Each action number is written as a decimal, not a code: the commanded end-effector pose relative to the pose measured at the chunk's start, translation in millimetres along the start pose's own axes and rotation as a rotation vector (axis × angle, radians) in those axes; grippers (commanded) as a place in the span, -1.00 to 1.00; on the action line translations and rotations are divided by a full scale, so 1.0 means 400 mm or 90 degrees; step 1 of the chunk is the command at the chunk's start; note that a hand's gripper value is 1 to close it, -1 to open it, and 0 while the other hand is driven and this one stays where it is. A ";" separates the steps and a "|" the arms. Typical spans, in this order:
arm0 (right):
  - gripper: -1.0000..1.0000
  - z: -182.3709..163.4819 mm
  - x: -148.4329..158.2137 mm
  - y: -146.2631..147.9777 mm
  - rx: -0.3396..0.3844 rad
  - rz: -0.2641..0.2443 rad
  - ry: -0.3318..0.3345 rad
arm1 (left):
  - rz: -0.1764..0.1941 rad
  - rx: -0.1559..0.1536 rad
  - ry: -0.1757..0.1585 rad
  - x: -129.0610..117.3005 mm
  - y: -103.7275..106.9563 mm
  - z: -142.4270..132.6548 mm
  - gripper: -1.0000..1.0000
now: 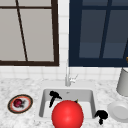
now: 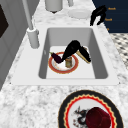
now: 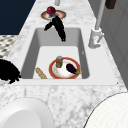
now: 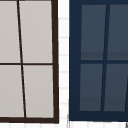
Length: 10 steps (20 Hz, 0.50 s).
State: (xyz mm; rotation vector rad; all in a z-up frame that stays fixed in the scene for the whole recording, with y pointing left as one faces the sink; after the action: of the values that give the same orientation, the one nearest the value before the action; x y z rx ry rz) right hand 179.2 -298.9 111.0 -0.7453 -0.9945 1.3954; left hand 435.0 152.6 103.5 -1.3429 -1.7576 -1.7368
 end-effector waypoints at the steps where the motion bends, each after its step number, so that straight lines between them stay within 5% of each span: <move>1: 0.00 0.000 0.000 0.000 0.000 0.000 0.000 | -0.015 0.053 0.033 0.026 -0.005 0.010 -1.00; 10: 0.00 0.000 0.000 0.000 0.000 0.000 0.000 | -0.016 0.048 0.023 0.108 -0.031 0.027 -1.00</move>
State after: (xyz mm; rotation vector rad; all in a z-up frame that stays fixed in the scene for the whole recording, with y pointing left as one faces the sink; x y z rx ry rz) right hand 179.2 -298.9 111.0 -0.7453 -0.9945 1.3954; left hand 415.7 175.2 121.5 -1.3422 -1.7620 -1.7347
